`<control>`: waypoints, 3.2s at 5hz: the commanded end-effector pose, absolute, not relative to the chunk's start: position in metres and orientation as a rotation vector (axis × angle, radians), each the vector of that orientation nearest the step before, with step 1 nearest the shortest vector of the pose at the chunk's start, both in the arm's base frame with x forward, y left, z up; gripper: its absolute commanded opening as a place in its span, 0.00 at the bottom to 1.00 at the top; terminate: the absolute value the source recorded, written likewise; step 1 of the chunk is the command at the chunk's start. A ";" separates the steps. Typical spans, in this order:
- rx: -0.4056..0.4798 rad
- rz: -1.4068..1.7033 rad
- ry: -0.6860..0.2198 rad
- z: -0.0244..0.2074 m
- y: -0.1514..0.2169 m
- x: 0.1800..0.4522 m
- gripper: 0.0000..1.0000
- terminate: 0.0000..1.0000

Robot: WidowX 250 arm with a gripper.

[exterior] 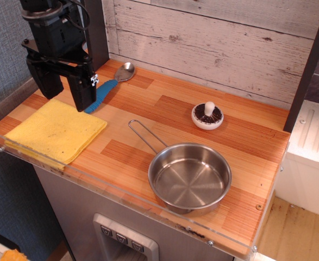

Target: Put the silver bowl on the yellow cloth.

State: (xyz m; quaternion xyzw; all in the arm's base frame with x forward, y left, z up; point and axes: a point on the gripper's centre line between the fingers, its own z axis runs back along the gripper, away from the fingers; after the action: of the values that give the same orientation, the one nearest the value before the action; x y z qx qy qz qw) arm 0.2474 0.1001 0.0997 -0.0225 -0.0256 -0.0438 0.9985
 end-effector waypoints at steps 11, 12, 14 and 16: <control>0.077 0.005 -0.114 0.010 -0.023 0.259 0.00 0.00; 0.057 -0.007 -0.114 0.013 -0.022 0.257 0.00 0.00; -0.060 0.080 -0.126 0.032 -0.015 0.255 0.00 0.00; -0.148 0.129 -0.152 0.062 0.029 0.262 0.00 0.00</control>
State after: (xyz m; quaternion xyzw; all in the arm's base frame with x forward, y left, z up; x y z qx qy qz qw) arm 0.2533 0.0314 0.0505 -0.0768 -0.0475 0.0617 0.9940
